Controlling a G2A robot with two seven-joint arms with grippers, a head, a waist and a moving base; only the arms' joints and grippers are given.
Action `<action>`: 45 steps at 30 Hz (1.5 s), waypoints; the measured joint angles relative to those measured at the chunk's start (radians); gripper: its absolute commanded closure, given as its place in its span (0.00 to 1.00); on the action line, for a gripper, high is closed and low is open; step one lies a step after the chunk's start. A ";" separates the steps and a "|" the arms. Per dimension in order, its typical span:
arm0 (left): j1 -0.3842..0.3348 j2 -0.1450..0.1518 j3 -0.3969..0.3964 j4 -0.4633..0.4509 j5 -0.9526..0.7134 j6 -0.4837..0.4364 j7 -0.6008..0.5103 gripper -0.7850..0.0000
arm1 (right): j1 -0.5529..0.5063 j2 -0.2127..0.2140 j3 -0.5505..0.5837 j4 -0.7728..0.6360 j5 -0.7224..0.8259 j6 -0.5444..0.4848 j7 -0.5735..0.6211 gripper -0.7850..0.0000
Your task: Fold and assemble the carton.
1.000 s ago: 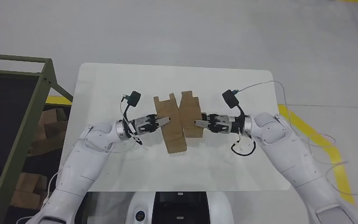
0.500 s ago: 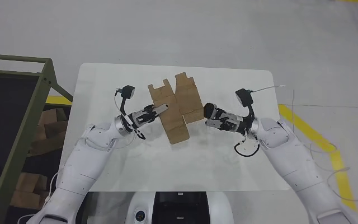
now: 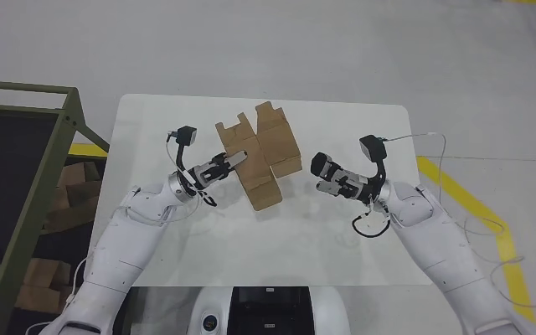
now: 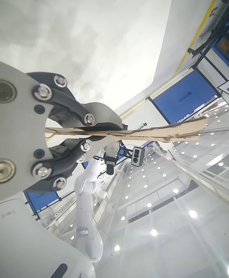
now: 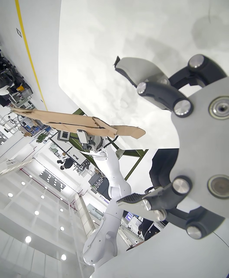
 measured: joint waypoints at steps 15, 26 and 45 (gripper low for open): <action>0.019 -0.022 0.054 -0.023 -0.020 -0.044 0.158 1.00 | -0.071 0.002 0.062 -0.093 -0.158 0.018 -0.147 0.00; 0.041 -0.038 0.071 -0.021 -0.063 -0.103 0.277 1.00 | -0.104 0.000 0.090 -0.112 -0.203 0.000 -0.230 0.00; 0.055 -0.050 0.093 -0.049 -0.081 -0.126 0.326 1.00 | -0.128 -0.010 0.101 -0.147 -0.259 0.075 -0.329 0.00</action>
